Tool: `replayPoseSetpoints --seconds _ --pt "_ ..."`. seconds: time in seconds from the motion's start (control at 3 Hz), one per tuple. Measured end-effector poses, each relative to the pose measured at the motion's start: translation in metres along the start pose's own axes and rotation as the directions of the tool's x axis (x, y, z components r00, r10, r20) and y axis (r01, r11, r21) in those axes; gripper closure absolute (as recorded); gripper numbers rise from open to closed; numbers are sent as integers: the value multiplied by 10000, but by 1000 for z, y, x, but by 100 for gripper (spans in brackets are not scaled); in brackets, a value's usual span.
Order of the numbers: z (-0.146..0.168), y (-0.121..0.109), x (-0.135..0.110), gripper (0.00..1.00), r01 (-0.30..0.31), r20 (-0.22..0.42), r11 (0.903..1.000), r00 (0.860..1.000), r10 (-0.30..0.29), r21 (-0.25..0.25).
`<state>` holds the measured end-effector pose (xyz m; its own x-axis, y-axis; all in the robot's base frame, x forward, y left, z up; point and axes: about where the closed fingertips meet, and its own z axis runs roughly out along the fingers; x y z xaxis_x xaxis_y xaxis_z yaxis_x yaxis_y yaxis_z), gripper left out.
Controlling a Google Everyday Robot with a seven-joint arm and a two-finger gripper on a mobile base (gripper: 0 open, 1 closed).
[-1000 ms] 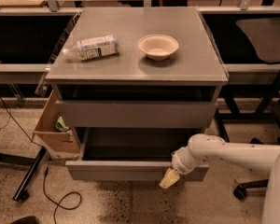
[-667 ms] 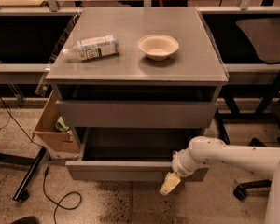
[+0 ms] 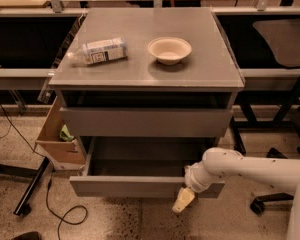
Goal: Open middle drawer
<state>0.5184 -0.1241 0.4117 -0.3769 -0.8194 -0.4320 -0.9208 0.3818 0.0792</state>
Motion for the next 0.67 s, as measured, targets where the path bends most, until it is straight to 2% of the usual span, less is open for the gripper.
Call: replayPoseSetpoints --seconds 0.33,0.67 --pt "-11 15 6 1 309 -399 9988 9987 -324 -383" --pt "-25 30 11 17 580 -803 9951 9947 -645 -803"
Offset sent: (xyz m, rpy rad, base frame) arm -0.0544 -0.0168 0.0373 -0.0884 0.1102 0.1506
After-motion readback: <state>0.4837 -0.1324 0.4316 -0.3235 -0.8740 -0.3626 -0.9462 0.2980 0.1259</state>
